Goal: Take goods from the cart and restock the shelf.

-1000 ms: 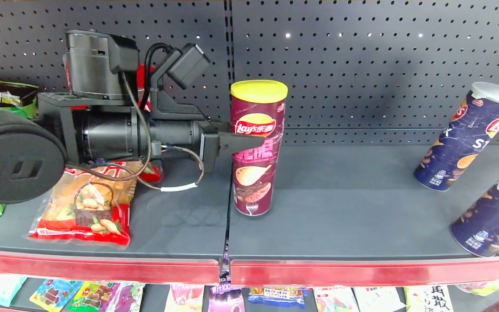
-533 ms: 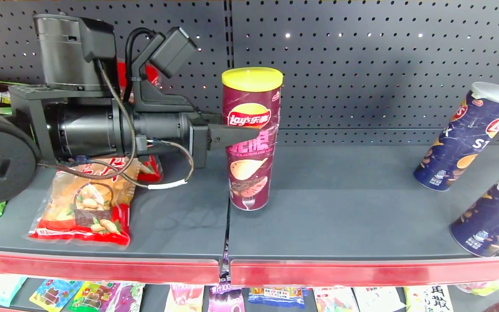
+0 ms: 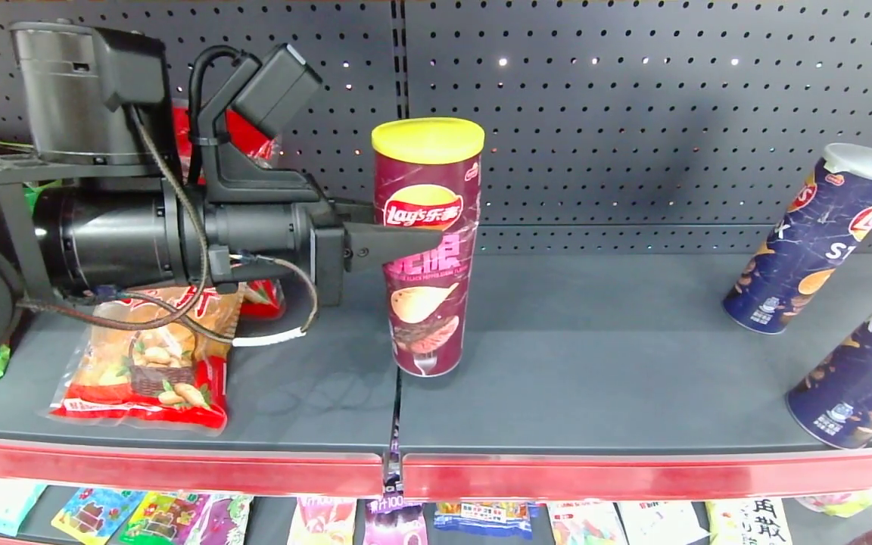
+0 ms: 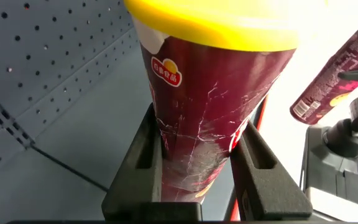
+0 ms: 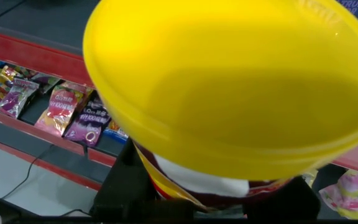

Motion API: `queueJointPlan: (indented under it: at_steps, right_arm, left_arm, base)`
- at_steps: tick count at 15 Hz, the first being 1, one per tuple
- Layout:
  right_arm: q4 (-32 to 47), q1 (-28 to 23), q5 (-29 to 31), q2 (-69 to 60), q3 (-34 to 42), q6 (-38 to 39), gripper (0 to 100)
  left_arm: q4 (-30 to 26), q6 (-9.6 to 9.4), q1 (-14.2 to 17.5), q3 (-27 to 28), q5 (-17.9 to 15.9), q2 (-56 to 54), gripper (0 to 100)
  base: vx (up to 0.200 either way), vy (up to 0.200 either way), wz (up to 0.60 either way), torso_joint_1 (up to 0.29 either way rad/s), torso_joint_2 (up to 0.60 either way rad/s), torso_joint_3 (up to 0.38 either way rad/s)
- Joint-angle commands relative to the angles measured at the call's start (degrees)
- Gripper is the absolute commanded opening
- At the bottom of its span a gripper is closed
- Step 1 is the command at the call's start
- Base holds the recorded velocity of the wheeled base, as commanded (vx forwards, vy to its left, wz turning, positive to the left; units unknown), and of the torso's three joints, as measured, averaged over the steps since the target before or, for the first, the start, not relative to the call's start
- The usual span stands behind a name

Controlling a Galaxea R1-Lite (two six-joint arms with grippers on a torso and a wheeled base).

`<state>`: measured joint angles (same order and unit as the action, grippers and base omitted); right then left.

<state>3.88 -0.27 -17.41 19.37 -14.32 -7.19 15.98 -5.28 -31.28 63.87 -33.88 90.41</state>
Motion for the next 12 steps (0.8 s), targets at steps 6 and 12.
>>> queueJointPlan:
  at_steps: [6, 12]
  right_arm:
    - [-0.01, 0.00, 0.01, -1.88, 1.40, -0.01, 0]
    - [-0.01, 0.00, 0.01, -1.88, 1.49, 0.07, 0]
  left_arm:
    - [1.86, -0.08, -0.45, -3.84, 2.24, -2.34, 0]
    - [16.10, 5.81, -7.74, -8.67, 11.73, 1.44, 0]
  base:
    - [0.000, 0.000, 0.00, 0.000, 0.00, 0.000]
    - [0.000, 0.000, 0.00, 0.000, 0.00, 0.000]
